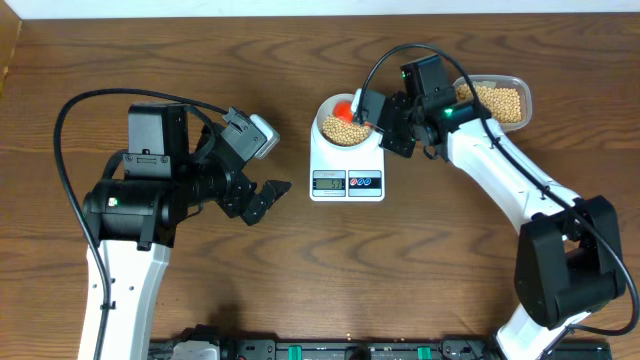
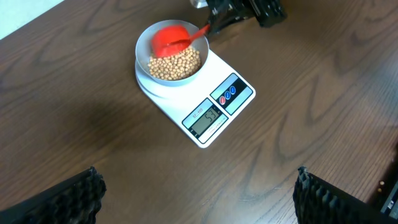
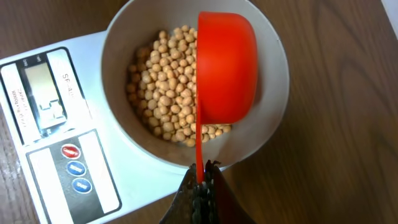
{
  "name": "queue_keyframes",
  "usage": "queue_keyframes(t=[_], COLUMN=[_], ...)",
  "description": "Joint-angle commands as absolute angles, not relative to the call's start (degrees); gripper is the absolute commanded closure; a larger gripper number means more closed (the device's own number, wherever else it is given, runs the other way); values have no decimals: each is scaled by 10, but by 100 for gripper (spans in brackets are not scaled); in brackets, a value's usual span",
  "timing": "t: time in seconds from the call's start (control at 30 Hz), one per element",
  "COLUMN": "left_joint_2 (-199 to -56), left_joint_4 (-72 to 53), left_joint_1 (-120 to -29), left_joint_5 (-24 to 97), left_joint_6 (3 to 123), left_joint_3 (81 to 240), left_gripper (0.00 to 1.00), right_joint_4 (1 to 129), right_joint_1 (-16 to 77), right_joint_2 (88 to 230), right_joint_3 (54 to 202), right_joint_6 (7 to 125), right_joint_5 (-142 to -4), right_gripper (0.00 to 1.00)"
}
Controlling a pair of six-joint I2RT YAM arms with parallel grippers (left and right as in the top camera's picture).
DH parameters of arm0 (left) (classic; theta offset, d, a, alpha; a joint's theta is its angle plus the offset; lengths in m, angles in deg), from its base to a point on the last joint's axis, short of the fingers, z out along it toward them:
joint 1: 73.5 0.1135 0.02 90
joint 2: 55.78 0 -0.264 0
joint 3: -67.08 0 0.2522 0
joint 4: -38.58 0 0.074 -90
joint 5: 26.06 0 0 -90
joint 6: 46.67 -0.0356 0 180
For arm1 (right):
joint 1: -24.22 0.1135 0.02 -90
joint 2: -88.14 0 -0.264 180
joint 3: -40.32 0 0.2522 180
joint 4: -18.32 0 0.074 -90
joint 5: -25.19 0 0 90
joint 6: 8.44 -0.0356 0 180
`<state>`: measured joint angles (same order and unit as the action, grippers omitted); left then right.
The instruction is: Scoop item into bowl and weigh 50g on scale
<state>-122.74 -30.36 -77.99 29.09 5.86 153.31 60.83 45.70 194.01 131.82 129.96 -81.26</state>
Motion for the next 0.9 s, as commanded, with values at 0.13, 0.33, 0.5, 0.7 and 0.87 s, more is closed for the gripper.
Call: queue_keyframes(t=[0.13, 0.33, 0.5, 0.7, 0.87], left_joint_2=[-1224, -1224, -1224, -1224, -1224], left_joint_4=[-304, -304, -304, -304, -304], left_joint_1=[-776, -776, -776, -776, -776], left_joint_5=[279, 279, 279, 279, 279], left_joint_6=[61, 61, 61, 61, 61], left_joint_3=[1549, 1549, 1549, 1549, 1549], left_gripper=[1, 1, 1, 1, 1], right_joint_4=[620, 627, 600, 583, 589], right_joint_1=[476, 477, 477, 477, 477], right_joint_2=[1947, 1947, 1947, 1947, 1953], right_joint_3=[1316, 1316, 1316, 1316, 1316], right_joint_6=[1296, 1290, 1288, 1306, 1305], right_joint_5=[-812, -812, -786, -746, -742], right_gripper=[99, 99, 99, 99, 99])
